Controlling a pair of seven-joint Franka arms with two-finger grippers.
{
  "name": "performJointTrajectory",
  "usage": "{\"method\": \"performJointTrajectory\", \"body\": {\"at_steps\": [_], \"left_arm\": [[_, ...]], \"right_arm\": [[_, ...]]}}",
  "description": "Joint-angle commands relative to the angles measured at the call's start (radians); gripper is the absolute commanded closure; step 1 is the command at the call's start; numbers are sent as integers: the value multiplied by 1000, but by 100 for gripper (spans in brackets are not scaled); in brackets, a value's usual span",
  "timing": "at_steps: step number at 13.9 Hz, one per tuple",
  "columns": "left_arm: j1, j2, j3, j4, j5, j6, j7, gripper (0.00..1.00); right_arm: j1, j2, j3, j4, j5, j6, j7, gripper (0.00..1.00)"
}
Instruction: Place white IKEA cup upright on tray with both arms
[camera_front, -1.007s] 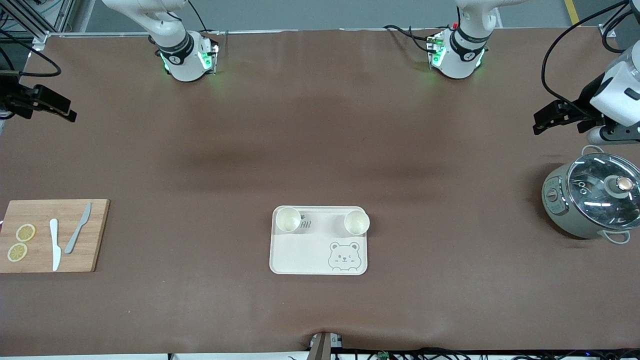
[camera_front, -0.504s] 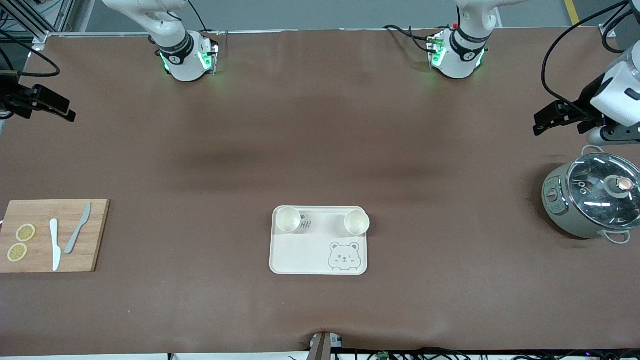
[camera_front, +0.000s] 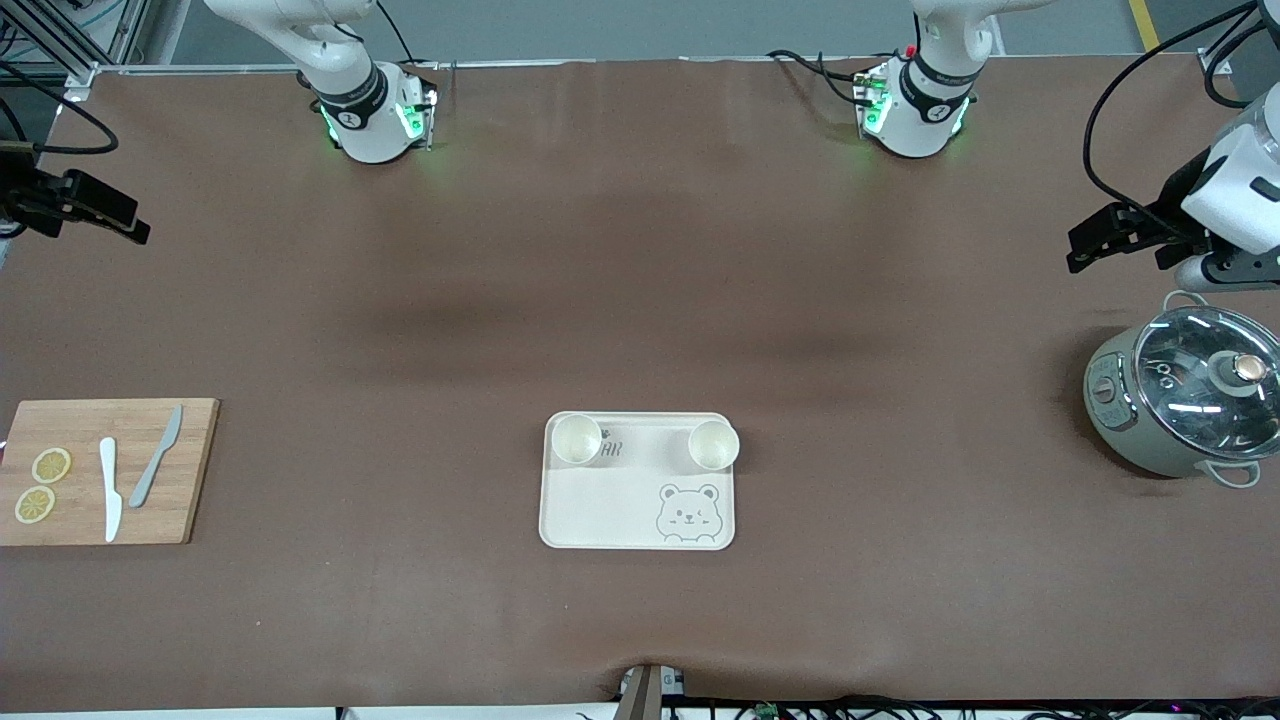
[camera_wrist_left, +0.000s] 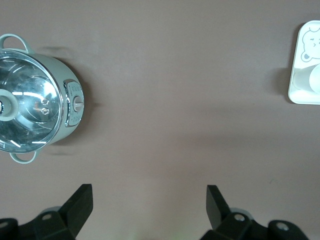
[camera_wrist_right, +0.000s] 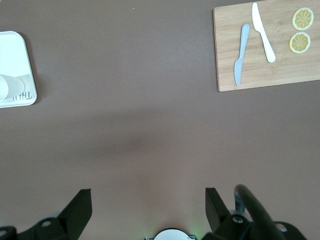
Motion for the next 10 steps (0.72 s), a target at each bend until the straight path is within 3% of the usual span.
{"method": "performJointTrajectory", "body": {"at_steps": [1,10], "left_arm": [[2,7,0,17,-11,3,-6,0],[16,4,1,19,-16,2,11,0]], "right_arm": [[-8,-19,4,-13,-8,-4,-3,0],[-34,-19,4,-15,-4,-4,-3,0]]}}
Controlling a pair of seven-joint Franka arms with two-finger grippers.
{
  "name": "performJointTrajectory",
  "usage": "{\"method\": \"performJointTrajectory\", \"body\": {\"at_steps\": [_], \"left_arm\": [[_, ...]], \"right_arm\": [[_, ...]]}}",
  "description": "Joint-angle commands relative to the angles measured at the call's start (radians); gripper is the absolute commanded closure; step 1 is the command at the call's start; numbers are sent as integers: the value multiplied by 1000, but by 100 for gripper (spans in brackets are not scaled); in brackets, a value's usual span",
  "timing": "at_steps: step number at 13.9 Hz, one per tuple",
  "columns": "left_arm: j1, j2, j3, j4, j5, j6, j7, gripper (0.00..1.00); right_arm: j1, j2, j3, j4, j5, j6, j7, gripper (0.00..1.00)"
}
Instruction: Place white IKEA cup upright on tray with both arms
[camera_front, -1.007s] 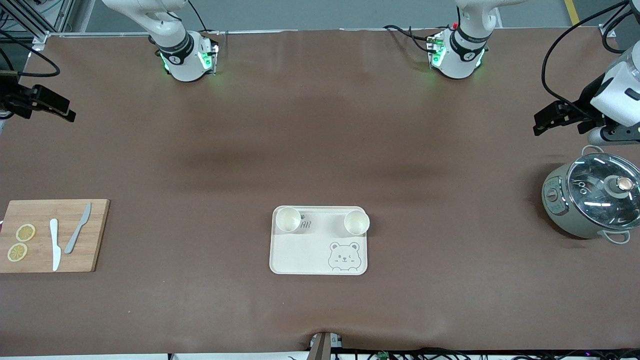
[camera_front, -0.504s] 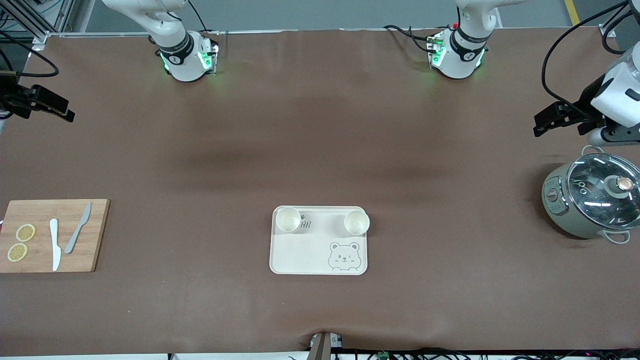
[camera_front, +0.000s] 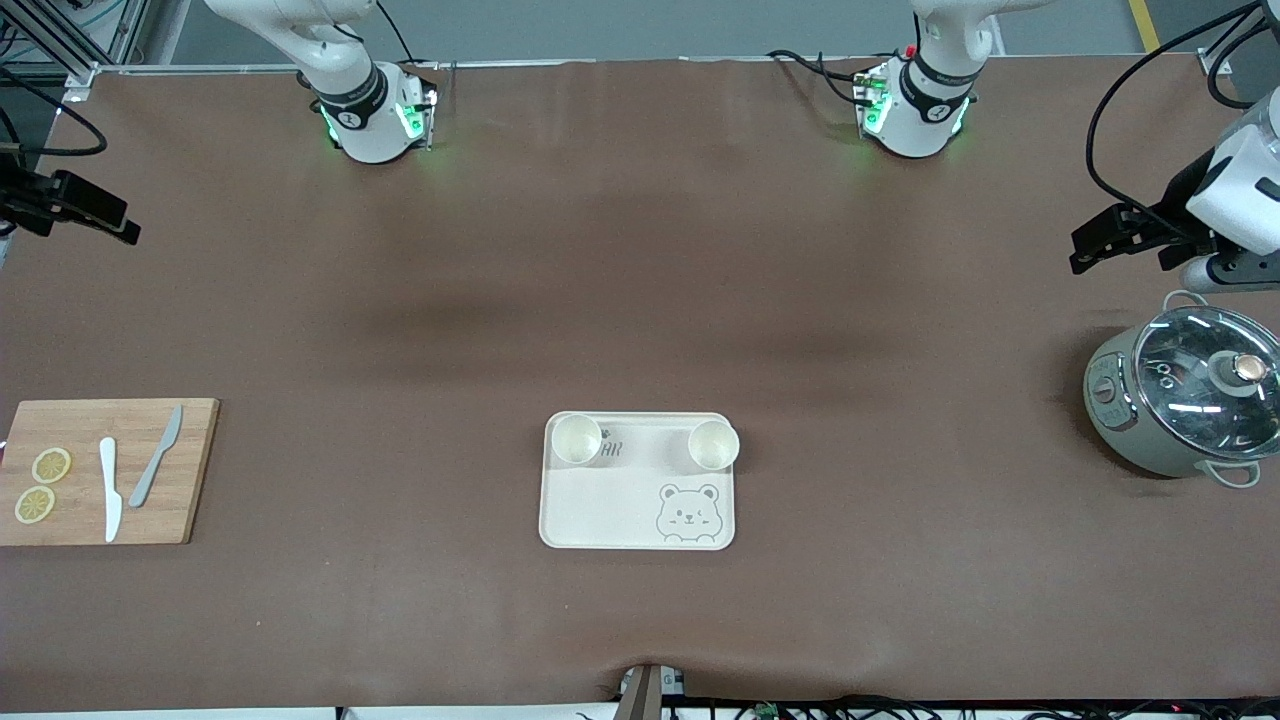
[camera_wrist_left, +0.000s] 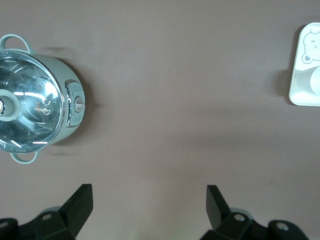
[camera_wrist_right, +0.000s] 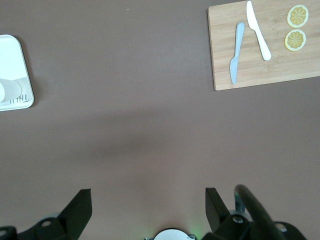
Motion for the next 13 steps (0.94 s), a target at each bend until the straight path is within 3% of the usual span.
{"method": "performJointTrajectory", "body": {"at_steps": [1,13], "left_arm": [[12,4,-1,24,-16,-2,10,0],[50,36,2,79,-19,-2,7,0]], "right_arm": [[-17,-19,10,-15,-4,-4,-3,0],[-19,-19,10,-15,-4,-10,-3,0]]}}
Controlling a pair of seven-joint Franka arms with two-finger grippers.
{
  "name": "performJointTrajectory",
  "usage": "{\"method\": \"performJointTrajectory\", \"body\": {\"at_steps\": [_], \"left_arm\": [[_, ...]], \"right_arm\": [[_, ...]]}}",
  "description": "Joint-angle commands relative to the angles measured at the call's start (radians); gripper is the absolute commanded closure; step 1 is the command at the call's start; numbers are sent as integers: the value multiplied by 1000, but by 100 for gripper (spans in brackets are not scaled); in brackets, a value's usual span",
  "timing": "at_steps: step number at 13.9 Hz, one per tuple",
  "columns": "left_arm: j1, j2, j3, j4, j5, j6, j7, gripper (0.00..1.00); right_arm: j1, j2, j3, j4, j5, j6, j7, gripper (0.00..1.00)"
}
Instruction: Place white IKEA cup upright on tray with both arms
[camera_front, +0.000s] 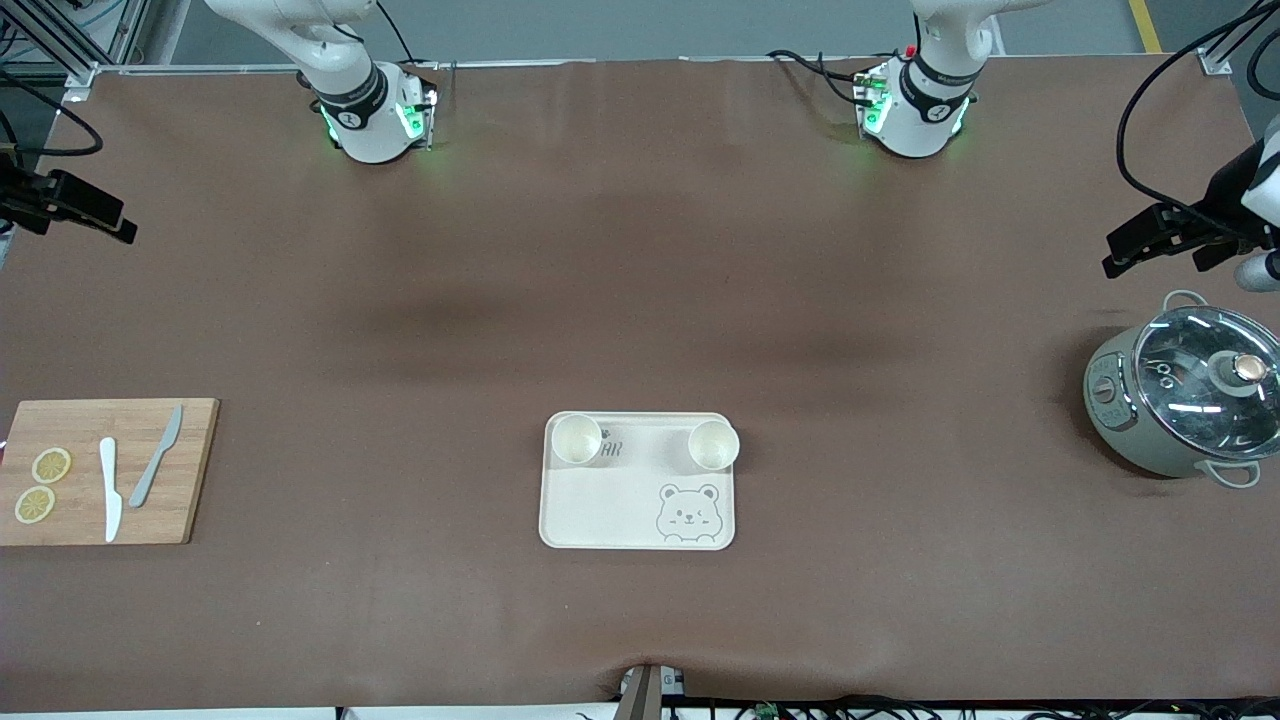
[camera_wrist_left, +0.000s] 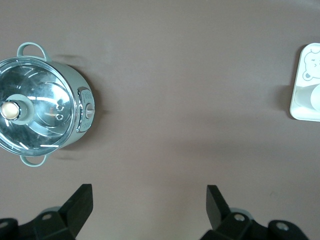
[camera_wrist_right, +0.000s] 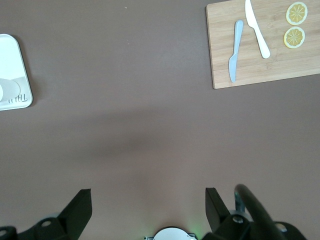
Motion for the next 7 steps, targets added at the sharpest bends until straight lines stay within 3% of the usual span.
{"method": "performJointTrajectory", "body": {"at_steps": [1,7], "left_arm": [[11,16,-3,27,-20,-4,7,0],[11,30,-3,32,-20,-1,9,0]], "right_arm": [[-15,-19,10,-15,-4,-2,-5,0],[-14,-19,10,-15,-4,-5,-3,0]]}}
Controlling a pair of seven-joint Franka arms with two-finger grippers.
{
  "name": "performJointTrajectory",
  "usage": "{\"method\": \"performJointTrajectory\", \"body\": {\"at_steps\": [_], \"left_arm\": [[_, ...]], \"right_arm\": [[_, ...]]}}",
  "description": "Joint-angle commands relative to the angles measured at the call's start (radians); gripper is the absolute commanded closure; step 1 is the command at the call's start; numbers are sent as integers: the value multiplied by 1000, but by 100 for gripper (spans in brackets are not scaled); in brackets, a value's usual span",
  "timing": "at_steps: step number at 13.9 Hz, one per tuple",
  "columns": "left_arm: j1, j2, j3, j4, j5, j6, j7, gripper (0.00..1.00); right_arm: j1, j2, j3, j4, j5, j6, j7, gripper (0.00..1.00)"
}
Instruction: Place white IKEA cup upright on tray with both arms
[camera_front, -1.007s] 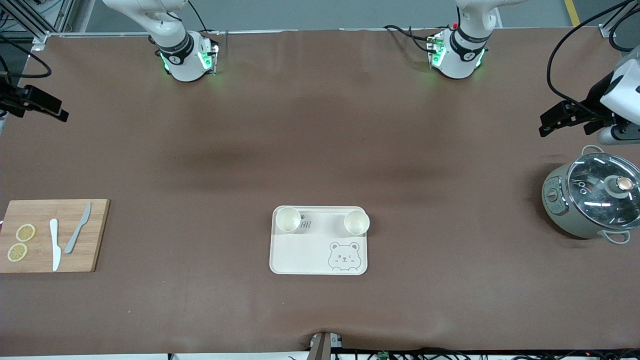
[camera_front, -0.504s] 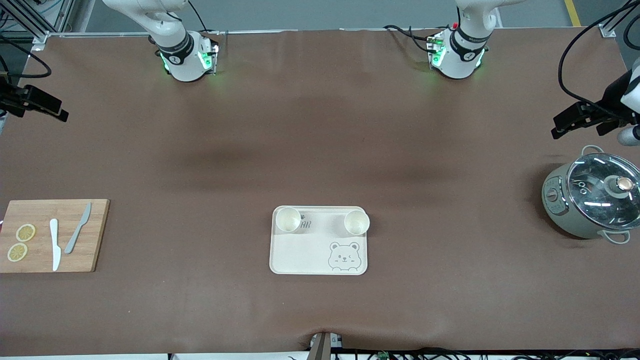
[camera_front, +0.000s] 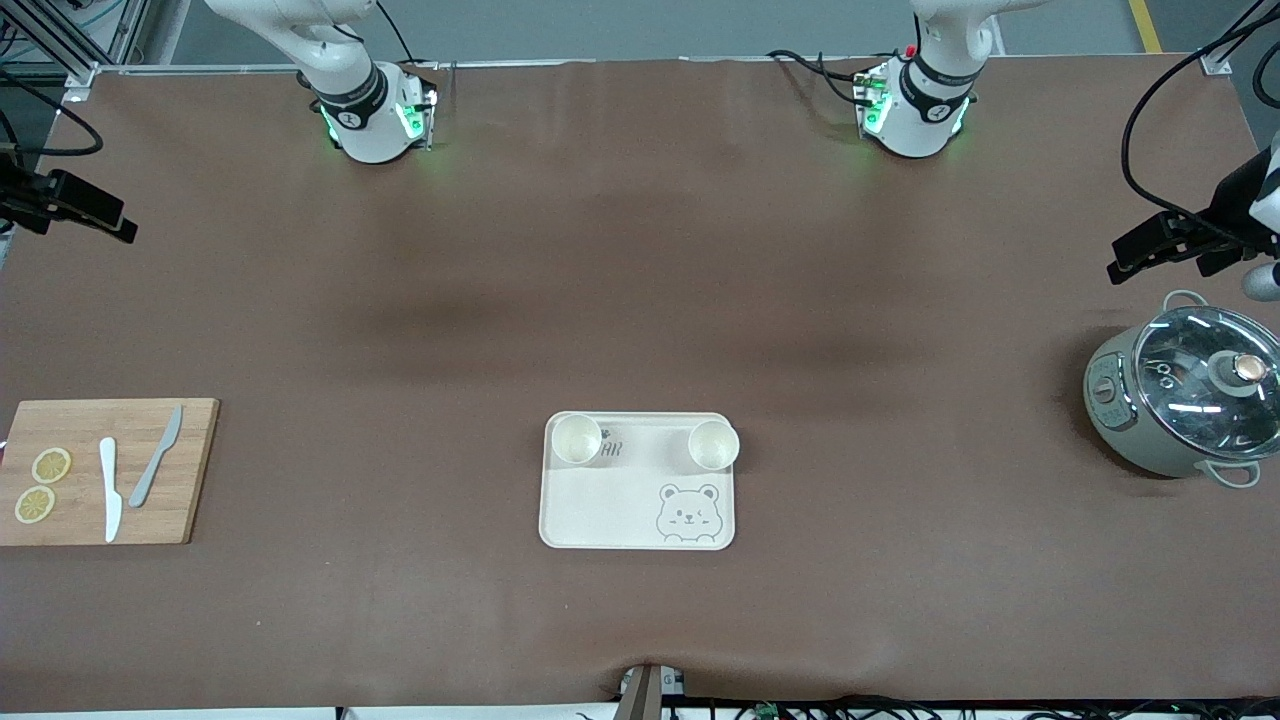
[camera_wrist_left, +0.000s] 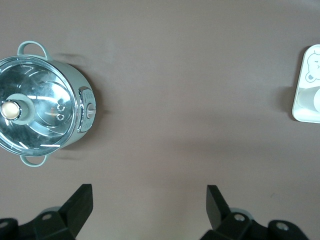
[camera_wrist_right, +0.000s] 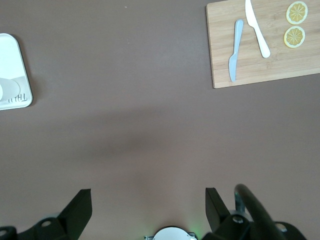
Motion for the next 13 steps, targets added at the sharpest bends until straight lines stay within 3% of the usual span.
{"method": "performJointTrajectory", "body": {"at_steps": [1,13], "left_arm": [[7,24,-3,38,-20,-1,9,0],[7,62,-3,88,-13,-1,-5,0]], "right_arm": [[-14,-19,10,-15,-4,-3,-3,0],[-14,-19,10,-15,-4,-11,-3,0]]}}
